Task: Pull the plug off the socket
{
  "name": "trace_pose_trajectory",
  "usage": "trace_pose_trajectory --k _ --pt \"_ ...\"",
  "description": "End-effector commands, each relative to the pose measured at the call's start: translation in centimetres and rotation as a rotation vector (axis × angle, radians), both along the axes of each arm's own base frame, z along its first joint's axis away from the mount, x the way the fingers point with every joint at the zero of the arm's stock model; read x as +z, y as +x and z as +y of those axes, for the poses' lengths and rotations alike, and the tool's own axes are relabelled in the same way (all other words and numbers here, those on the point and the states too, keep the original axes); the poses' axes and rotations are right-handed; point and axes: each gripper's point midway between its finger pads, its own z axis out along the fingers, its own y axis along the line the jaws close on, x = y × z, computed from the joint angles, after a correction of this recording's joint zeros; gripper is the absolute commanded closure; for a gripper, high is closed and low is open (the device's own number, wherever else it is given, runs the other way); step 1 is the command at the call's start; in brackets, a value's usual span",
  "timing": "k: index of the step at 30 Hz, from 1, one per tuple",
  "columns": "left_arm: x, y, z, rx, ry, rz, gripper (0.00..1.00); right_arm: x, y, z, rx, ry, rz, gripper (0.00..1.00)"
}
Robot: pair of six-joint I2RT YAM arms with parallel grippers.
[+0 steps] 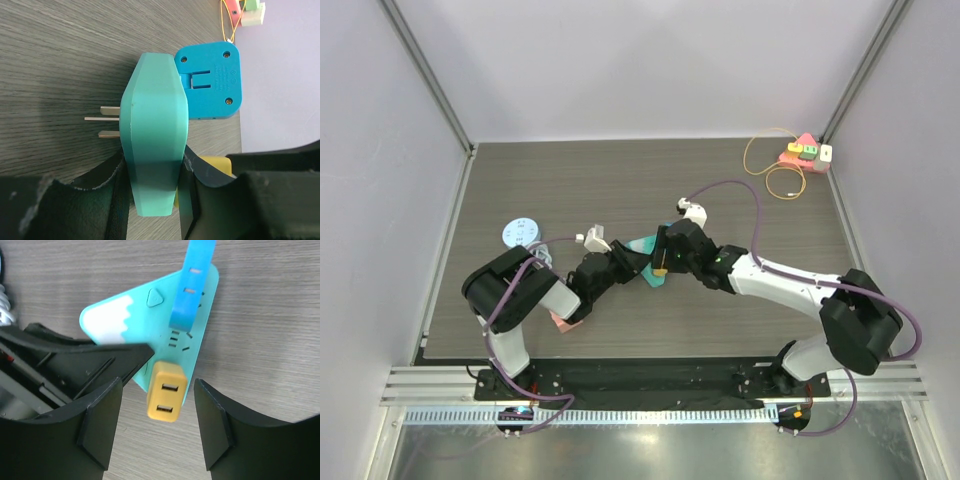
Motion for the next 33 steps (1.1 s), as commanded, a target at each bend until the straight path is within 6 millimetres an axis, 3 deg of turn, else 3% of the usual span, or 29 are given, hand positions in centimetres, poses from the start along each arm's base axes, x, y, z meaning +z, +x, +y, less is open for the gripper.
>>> trace_pose_trajectory --k 1,10,23,33 --pt "-2.6 -1.4 0.4 -0.045 0.095 0.04 1.0 0.7 0.4 1.0 0.015 0.082 -0.008 0.36" --pt "-3.0 -1.4 -0.1 -0.055 0.091 0.055 1.0 -0.2 0.2 1.2 0.025 0.085 0.006 0.51" --pt "-2.8 -1.1 0.0 -0.046 0.099 0.043 1.0 -2.0 0.1 0.6 0.031 0.082 0.047 0.52" --pt "-3.6 -0.9 0.3 -0.034 0.134 0.057 1.0 -1.7 0.4 -0.1 0.015 0.092 0.037 0.69"
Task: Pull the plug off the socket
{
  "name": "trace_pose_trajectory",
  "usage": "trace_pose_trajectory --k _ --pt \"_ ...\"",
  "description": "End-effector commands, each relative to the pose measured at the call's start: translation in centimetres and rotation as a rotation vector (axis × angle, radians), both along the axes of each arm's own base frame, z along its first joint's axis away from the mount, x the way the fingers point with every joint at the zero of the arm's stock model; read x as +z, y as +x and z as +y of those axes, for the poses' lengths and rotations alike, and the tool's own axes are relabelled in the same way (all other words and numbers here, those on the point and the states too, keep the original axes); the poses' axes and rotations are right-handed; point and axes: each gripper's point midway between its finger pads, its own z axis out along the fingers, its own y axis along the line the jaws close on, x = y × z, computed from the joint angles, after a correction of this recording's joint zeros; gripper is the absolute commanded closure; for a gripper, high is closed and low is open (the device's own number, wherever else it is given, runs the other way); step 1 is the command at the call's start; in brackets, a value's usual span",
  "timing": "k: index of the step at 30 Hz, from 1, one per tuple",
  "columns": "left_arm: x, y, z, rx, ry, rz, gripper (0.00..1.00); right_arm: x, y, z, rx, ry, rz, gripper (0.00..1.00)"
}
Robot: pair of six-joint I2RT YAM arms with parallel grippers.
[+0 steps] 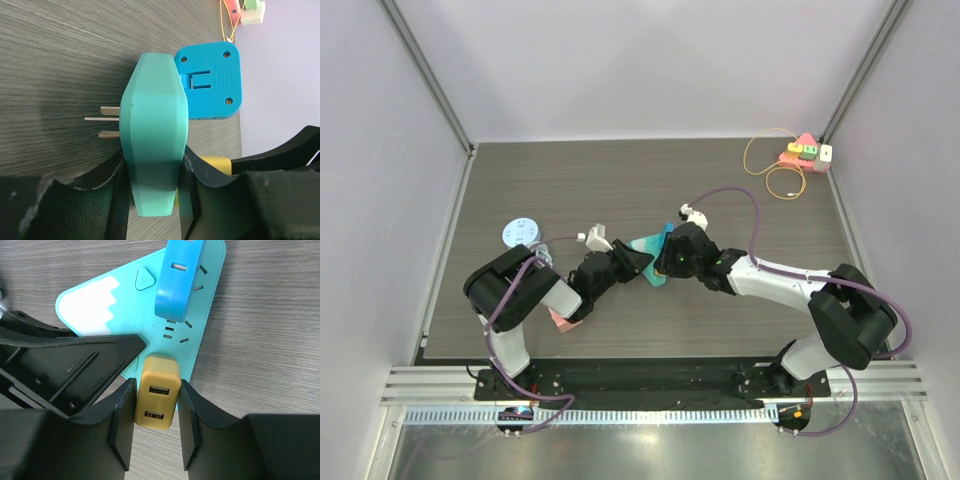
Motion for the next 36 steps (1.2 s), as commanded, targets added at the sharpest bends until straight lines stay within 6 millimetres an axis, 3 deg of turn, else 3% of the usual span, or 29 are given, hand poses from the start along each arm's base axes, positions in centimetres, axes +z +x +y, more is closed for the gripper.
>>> trace_pose_trajectory --k 1,7,9,19,24,28,32,35,36 --pt "-3.6 -0.8 0.6 -0.023 0.143 0.055 1.0 1.1 0.6 0.1 -0.005 0.035 -0.042 0.71" --pt "-4.1 -0.4 1.0 -0.002 0.179 0.056 1.0 1.0 0.7 0.0 -0.008 0.038 -0.04 0.87" --pt "-4.3 -0.2 1.2 0.011 0.192 0.059 1.0 1.3 0.8 -0.1 -0.008 0.039 -0.048 0.99" --pt "-5.9 1.0 2.6 0.057 0.227 0.093 1.0 3.9 1.8 -2.5 -0.057 0.093 -0.089 0.99" --pt "-5.6 1.8 2.9 0.071 0.231 0.075 1.0 4.5 1.8 -3.9 -0.076 0.128 -0.097 0.99" --pt "-5.0 2.9 2.9 0.083 0.256 0.056 1.0 4.2 2.0 -4.5 -0.086 0.12 -0.099 0.99" --pt "-3.3 5.3 1.5 0.075 0.278 0.018 1.0 3.0 3.3 -3.7 -0.075 0.09 -0.068 0.99" --pt "-2.5 6.6 1.4 0.055 0.301 0.019 1.0 4.4 4.5 -2.9 -0.069 0.112 -0.091 0.99" --pt "-1.2 8.1 1.3 0.064 0.284 -0.004 1.0 4.6 4.8 -3.0 -0.076 0.106 -0.102 0.99"
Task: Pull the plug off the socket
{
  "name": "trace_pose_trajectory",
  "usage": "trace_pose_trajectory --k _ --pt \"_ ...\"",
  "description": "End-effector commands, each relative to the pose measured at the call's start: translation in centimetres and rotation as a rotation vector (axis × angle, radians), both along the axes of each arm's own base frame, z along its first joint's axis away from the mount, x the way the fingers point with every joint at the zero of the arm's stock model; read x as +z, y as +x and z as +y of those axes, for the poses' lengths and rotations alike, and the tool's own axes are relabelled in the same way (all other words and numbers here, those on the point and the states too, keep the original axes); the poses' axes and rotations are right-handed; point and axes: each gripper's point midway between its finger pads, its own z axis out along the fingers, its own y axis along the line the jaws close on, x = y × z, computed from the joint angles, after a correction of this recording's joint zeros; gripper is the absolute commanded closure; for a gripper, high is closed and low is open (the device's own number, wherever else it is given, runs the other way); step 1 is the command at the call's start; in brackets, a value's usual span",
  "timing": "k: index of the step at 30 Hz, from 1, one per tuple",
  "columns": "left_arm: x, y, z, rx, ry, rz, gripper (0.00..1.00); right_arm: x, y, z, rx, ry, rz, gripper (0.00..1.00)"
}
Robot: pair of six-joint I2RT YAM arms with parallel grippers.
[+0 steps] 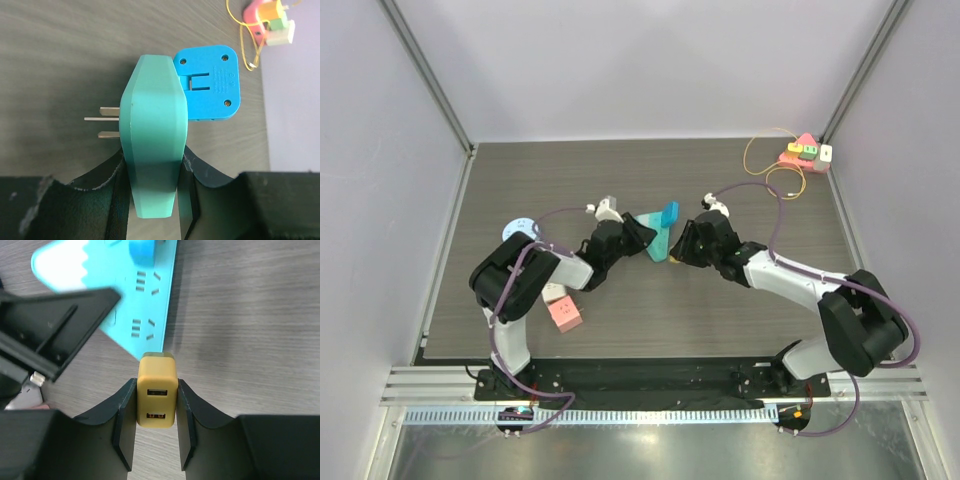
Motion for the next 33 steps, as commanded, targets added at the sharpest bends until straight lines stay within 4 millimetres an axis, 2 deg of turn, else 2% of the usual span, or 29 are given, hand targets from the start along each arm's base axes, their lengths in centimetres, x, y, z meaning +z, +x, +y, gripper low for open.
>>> trace_pose_trajectory --k 1,3,5,6,7,8,9,11,14,16,18,21,24,26,27,29,30,31,33 --pt "-1.9 2.3 2.4 0.031 0.16 0.041 1.0 4.0 2.7 1.2 0.006 0.04 -0.111 0.99" --pt "-0.1 5.0 2.9 0.054 0.152 0.007 1.0 4.0 2.6 1.5 0.033 0.033 -0.107 0.99" --pt "0.2 6.3 2.9 0.028 0.166 0.004 1.0 3.6 2.1 1.8 0.066 0.037 -0.089 0.99" --pt "-0.3 7.0 3.3 0.03 0.174 0.014 1.0 3.2 1.6 2.2 0.097 0.046 -0.073 0.99" --pt "0.4 7.7 2.9 0.016 0.165 -0.001 1.0 2.8 1.0 2.6 0.128 0.059 -0.054 0.99" --pt "0.1 7.9 2.9 0.009 0.166 0.0 1.0 1.7 0.0 2.6 0.15 0.06 -0.029 0.99" --pt "-1.0 8.1 3.2 0.009 0.166 0.015 1.0 1.8 -0.1 3.1 0.172 0.087 -0.048 0.99" --pt "-1.4 7.9 2.3 -0.049 0.117 0.026 1.0 -0.1 -2.2 3.7 0.246 0.109 0.005 0.99" --pt "-2.2 8.3 2.0 -0.082 0.065 0.061 1.0 -1.8 -5.0 4.6 0.348 0.138 0.064 0.99" --pt "-2.4 8.7 2.1 -0.087 0.069 0.068 1.0 -2.6 -6.3 4.7 0.379 0.151 0.083 0.99" --pt "-1.9 9.3 1.7 -0.103 0.072 0.056 1.0 -2.3 -7.5 5.6 0.425 0.2 0.089 0.99" --pt "-2.0 10.0 1.1 -0.124 0.085 0.057 1.0 -2.9 -9.7 6.4 0.484 0.23 0.124 0.93" --pt "-2.8 10.7 0.8 -0.134 0.078 0.084 1.0 -4.1 -10.8 6.6 0.509 0.208 0.155 0.84" --pt "-3.1 10.9 0.8 -0.138 0.071 0.096 1.0 -4.6 -10.5 6.4 0.489 0.187 0.163 0.74" --pt "-3.3 11.2 1.1 -0.133 0.07 0.102 1.0 -5.1 -10.1 5.8 0.459 0.146 0.168 0.61" --pt "-3.3 11.6 1.6 -0.123 0.067 0.102 1.0 -4.6 -8.6 5.7 0.421 0.112 0.14 0.48" --pt "-3.2 11.8 1.7 -0.121 0.07 0.098 1.0 -4.7 -8.0 5.3 0.399 0.085 0.135 0.36" --pt "-3.0 12.1 1.8 -0.122 0.074 0.097 1.0 -3.7 -6.7 5.5 0.384 0.093 0.109 0.34" --pt "-3.0 12.3 1.7 -0.129 0.083 0.1 1.0 -3.0 -5.4 5.5 0.368 0.086 0.093 0.25"
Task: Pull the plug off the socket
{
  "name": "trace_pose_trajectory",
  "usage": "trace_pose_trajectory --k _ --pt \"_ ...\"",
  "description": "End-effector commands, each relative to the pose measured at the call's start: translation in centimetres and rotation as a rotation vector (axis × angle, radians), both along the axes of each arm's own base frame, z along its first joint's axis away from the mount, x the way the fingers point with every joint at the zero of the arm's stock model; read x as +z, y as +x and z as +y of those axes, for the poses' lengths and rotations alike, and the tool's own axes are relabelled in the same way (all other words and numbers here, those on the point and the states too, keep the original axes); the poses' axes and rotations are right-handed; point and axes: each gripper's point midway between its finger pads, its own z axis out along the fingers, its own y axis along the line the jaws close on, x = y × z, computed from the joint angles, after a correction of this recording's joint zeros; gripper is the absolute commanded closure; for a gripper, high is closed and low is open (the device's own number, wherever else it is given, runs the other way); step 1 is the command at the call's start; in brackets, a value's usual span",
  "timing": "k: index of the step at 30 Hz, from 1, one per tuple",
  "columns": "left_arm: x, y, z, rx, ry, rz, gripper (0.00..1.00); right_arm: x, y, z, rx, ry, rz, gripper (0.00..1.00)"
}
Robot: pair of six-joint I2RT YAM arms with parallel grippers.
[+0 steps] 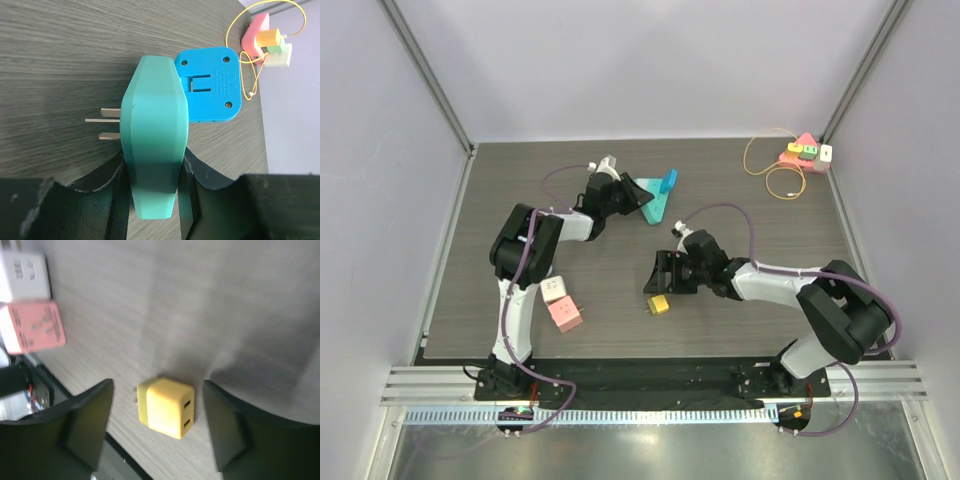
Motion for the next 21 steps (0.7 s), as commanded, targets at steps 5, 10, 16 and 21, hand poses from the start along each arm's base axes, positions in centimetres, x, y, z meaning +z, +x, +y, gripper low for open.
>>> trace_pose_trajectory --k 5,10,16,21 --pt "-3.4 0.0 0.7 -0.026 0.061 0.084 1.0 4.2 9.3 -2.2 -0.17 -0.117 -0.156 0.06" --pt "-2.9 0.7 0.6 -0.029 0.068 0.071 1.0 7.9 18.2 -6.1 -0.402 -0.101 -0.233 0.05" --pt "-2.1 3.6 1.2 -0.024 0.076 0.059 1.0 11.0 28.6 -6.8 -0.586 -0.1 -0.356 0.06" --pt "-3.4 4.9 2.8 0.015 0.036 0.096 1.0 9.5 34.4 -5.2 -0.654 -0.054 -0.356 0.08"
